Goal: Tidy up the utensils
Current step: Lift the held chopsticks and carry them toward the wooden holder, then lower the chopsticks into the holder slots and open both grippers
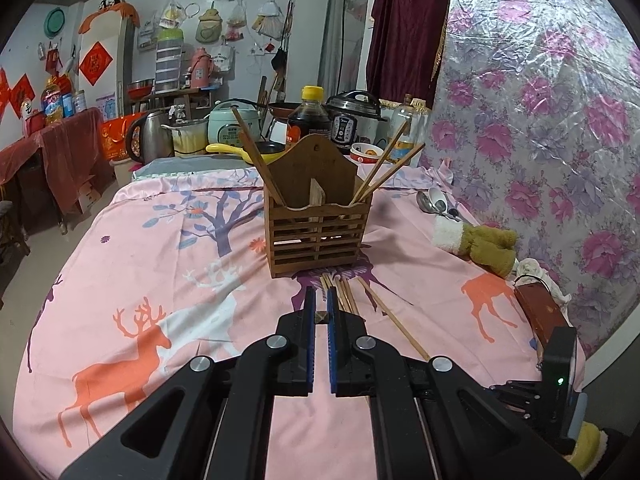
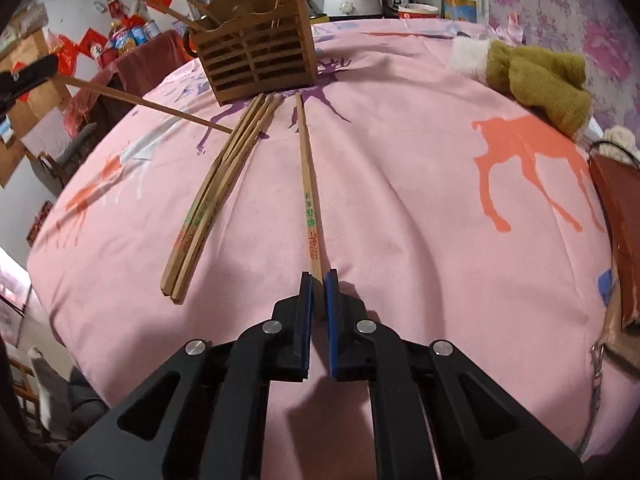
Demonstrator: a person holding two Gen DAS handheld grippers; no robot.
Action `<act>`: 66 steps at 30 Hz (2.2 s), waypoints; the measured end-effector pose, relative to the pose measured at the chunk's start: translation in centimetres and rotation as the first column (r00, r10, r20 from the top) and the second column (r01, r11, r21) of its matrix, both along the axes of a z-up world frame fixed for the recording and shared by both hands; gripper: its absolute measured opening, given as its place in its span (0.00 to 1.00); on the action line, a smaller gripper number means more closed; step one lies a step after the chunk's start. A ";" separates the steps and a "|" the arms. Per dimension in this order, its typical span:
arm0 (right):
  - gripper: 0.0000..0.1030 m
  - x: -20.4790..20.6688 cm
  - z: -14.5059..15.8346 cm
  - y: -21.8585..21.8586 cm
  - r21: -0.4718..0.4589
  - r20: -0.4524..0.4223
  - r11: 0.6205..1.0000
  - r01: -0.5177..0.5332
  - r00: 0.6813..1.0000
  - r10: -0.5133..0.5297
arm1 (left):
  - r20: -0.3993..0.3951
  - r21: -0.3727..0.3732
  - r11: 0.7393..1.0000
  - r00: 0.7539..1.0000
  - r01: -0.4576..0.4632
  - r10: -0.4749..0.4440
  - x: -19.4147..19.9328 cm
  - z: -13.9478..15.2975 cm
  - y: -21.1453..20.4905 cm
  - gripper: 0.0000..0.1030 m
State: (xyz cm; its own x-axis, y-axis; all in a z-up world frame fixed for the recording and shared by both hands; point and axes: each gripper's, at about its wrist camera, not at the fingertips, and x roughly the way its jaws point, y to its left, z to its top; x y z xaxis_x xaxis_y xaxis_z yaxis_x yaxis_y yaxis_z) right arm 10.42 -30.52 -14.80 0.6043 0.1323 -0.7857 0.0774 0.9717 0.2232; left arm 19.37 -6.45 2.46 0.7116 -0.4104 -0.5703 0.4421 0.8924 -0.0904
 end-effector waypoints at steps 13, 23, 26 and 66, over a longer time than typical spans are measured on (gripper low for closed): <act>0.06 -0.6 8.5 -0.8 -0.060 0.209 0.998 0.003 0.978 0.009 | 0.012 0.001 1.000 1.000 0.003 -0.003 0.1 0.6 -0.2 0.06; 0.05 2.1 13.5 -0.8 -0.031 0.377 0.999 0.004 0.926 0.008 | 0.012 0.003 1.000 1.000 0.001 -0.001 0.5 0.7 -0.5 0.06; 0.06 3.6 14.3 -0.7 -0.013 0.399 1.000 -0.006 0.917 0.010 | 0.014 0.004 1.000 1.000 0.000 0.000 0.9 0.8 -0.7 0.06; 0.05 15.8 30.1 2.1 -0.082 0.735 0.994 0.071 0.678 0.012 | 0.191 -0.006 1.000 0.981 -0.023 0.023 13.3 12.3 -4.9 0.06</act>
